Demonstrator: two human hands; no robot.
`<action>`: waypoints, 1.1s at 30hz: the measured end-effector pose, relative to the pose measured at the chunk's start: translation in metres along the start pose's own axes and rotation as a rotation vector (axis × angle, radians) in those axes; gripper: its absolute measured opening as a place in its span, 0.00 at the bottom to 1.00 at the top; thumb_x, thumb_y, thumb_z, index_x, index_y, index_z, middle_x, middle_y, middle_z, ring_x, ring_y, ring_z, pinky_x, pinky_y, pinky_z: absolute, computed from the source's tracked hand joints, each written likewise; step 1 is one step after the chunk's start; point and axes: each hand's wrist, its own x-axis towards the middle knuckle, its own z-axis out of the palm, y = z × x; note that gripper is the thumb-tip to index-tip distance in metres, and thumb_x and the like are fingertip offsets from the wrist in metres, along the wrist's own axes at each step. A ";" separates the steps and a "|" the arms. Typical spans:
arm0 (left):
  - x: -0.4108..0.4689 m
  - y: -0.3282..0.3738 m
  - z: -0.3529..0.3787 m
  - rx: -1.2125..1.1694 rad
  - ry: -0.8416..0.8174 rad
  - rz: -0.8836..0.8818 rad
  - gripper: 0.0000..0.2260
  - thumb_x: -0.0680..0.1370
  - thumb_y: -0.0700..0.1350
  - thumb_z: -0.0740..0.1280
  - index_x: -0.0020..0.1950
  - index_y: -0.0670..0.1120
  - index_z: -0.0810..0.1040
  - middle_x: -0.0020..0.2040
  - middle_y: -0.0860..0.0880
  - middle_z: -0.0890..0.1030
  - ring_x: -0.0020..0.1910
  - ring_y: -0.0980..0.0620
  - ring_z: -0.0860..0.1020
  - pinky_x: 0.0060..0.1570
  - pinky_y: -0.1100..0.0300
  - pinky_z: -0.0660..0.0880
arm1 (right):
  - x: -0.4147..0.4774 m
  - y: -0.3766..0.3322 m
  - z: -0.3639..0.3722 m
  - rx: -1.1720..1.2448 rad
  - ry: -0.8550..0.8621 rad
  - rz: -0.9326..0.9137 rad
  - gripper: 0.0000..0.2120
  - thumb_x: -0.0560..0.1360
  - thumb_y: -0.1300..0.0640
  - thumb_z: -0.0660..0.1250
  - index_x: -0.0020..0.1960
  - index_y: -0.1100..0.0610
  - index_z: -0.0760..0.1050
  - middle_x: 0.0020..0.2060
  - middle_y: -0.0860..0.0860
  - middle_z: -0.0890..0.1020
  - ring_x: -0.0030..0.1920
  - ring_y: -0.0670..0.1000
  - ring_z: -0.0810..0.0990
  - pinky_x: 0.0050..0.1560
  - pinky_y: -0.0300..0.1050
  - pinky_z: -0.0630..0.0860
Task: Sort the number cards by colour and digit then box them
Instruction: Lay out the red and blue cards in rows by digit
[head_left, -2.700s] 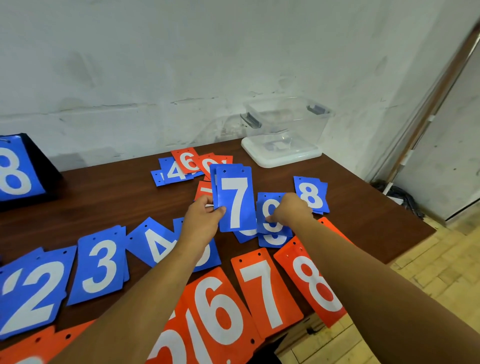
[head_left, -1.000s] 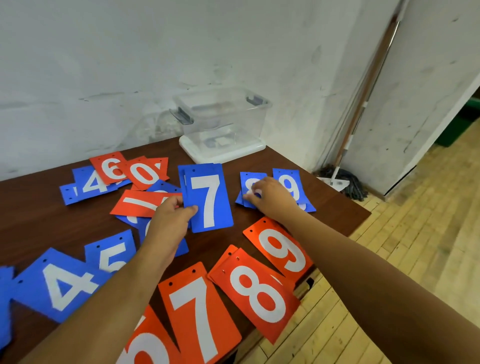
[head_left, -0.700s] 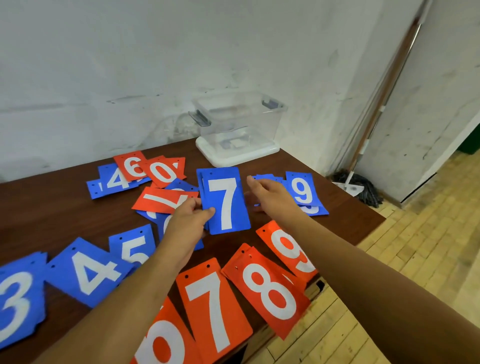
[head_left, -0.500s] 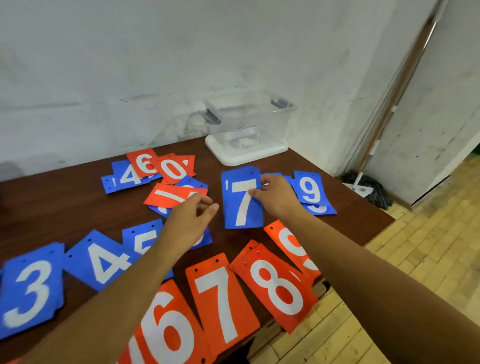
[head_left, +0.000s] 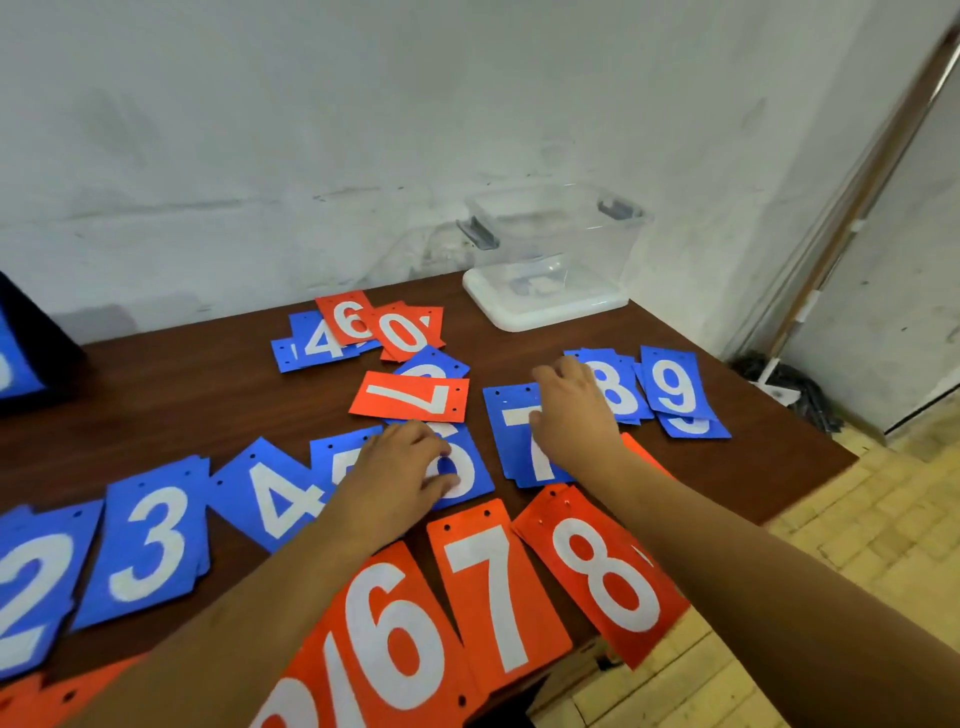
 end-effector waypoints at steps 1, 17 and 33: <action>0.000 -0.002 -0.002 -0.022 0.051 0.005 0.15 0.79 0.51 0.67 0.65 0.48 0.77 0.63 0.50 0.74 0.64 0.50 0.71 0.63 0.56 0.68 | -0.002 -0.007 -0.001 0.081 0.005 -0.097 0.18 0.76 0.57 0.66 0.65 0.57 0.72 0.62 0.54 0.71 0.62 0.55 0.70 0.61 0.47 0.71; 0.063 -0.066 -0.035 0.015 -0.111 -0.219 0.31 0.76 0.56 0.71 0.76 0.51 0.66 0.72 0.48 0.72 0.70 0.47 0.70 0.68 0.51 0.68 | -0.011 -0.043 0.019 0.252 -0.303 -0.365 0.18 0.74 0.45 0.70 0.61 0.51 0.79 0.61 0.47 0.72 0.63 0.48 0.70 0.61 0.43 0.71; 0.053 -0.080 -0.040 -0.260 0.311 -0.217 0.34 0.74 0.61 0.70 0.75 0.50 0.64 0.72 0.48 0.68 0.70 0.48 0.69 0.66 0.51 0.71 | 0.052 -0.090 -0.009 0.984 0.077 0.093 0.08 0.75 0.63 0.68 0.51 0.54 0.79 0.43 0.46 0.84 0.43 0.45 0.83 0.39 0.34 0.77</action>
